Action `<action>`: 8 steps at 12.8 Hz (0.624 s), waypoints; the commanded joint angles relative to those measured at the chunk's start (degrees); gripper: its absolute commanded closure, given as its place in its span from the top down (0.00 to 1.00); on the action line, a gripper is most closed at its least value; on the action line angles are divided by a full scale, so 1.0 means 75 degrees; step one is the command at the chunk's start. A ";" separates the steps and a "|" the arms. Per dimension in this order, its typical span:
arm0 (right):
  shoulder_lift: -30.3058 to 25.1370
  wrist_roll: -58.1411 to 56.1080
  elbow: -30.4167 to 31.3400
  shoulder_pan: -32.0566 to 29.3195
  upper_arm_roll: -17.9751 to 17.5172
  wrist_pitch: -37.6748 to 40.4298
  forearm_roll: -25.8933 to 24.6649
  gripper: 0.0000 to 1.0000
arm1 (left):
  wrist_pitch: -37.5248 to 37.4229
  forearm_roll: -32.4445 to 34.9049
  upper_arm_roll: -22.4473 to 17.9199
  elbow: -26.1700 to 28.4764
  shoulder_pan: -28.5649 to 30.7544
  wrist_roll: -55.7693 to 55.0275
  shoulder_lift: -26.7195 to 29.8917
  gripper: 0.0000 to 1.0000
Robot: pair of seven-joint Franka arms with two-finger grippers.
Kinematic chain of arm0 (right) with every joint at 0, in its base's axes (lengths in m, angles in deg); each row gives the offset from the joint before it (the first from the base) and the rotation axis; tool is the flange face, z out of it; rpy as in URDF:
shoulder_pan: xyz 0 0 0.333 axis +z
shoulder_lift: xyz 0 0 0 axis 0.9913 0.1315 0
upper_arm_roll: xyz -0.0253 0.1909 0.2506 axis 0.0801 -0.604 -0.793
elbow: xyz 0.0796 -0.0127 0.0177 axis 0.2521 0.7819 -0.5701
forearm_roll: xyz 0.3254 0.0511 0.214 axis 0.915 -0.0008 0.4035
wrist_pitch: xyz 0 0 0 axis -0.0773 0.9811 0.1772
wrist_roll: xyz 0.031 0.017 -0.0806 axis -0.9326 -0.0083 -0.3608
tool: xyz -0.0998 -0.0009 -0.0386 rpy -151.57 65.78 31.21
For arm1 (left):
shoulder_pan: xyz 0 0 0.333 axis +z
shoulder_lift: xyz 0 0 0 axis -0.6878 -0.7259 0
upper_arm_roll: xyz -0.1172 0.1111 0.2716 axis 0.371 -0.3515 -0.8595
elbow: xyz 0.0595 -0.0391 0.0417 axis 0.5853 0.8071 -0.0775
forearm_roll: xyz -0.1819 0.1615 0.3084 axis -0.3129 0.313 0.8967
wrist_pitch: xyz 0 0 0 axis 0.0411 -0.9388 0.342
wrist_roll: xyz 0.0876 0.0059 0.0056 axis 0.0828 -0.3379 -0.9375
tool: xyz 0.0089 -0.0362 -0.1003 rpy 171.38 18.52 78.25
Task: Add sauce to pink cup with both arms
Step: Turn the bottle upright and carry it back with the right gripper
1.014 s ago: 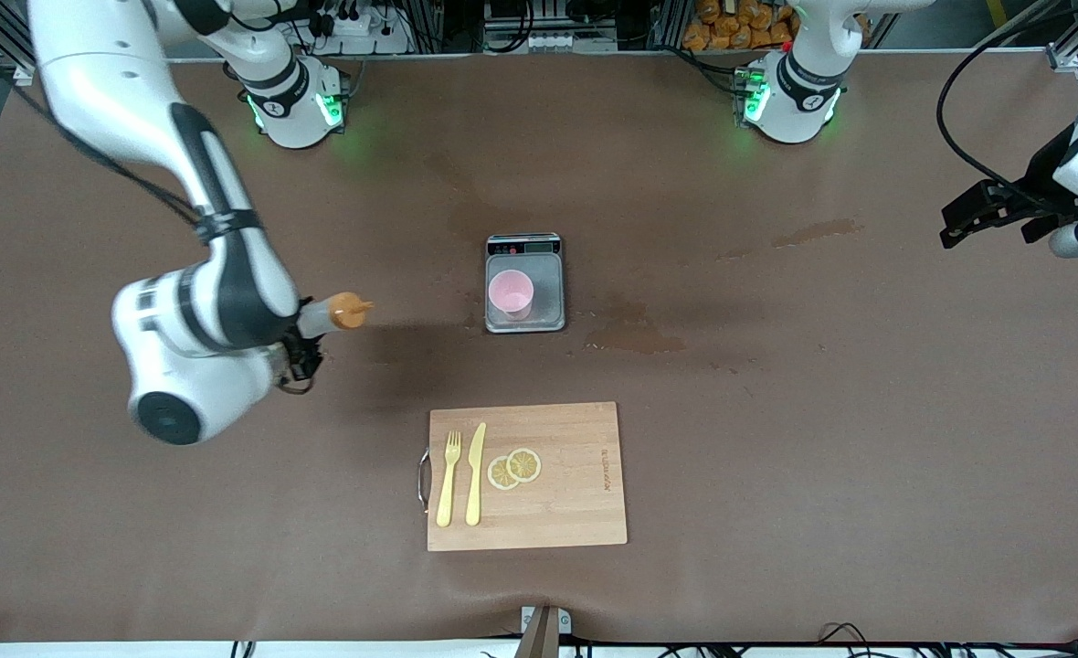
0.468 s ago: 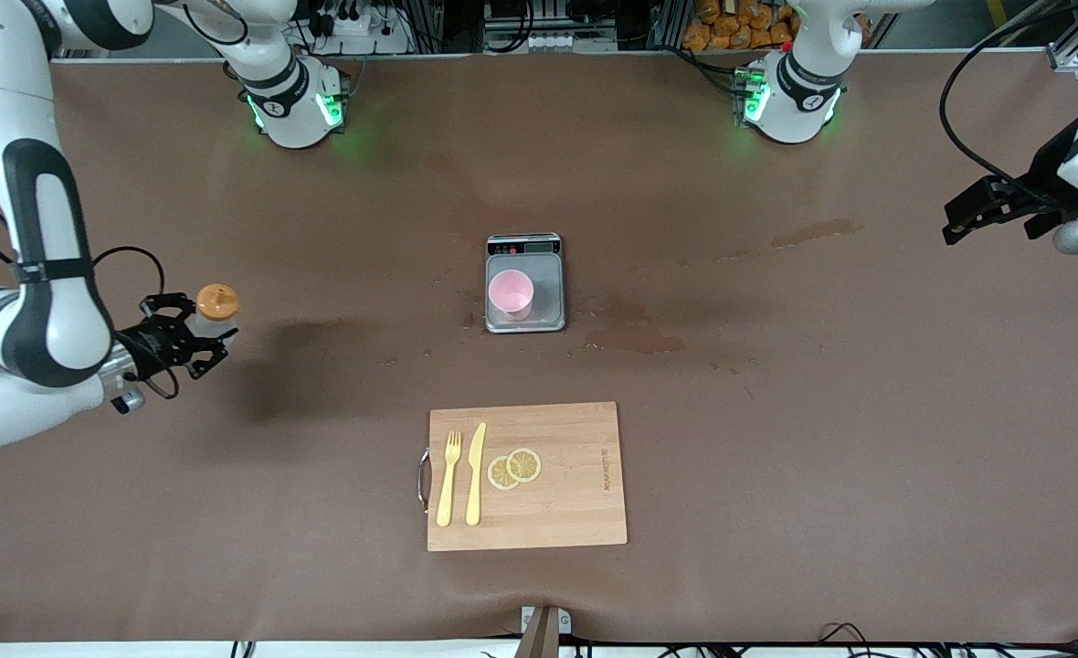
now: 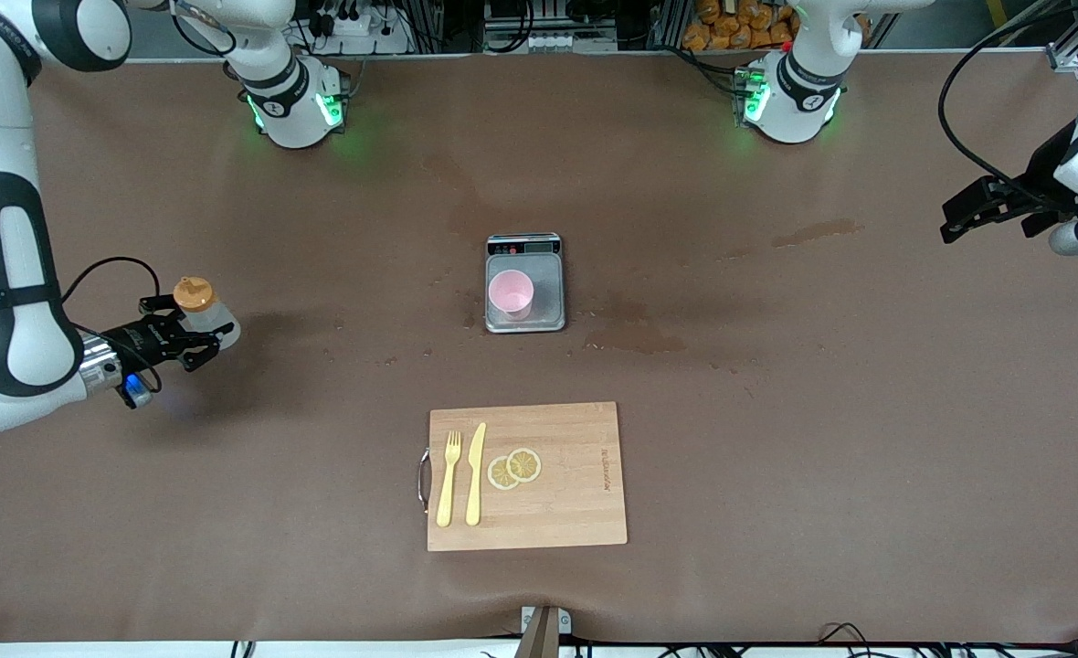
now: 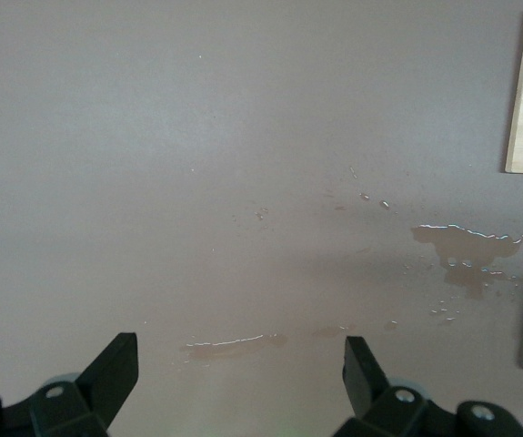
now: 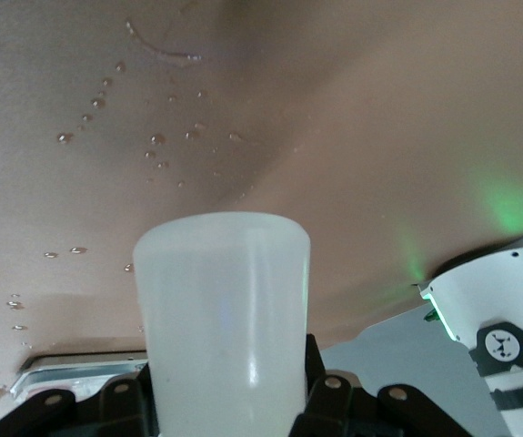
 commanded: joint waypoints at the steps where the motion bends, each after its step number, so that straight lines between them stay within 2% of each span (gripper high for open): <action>1: 0.0463 -0.0701 -0.0028 -0.0399 -0.0142 0.0089 0.0554 0.57 | -0.0115 -0.0082 -0.0018 -0.0040 0.0018 -0.0061 0.0016 1.00; 3: 0.0804 -0.0972 -0.0028 -0.0576 -0.0142 0.0089 0.0789 0.57 | -0.0115 -0.0082 -0.0019 -0.0029 0.0018 -0.0061 0.0005 1.00; 8: 0.0911 -0.0879 -0.0028 -0.0717 -0.0131 0.0101 0.0802 0.59 | -0.0127 -0.0071 -0.0042 -0.0052 0.0018 -0.0061 0.0017 1.00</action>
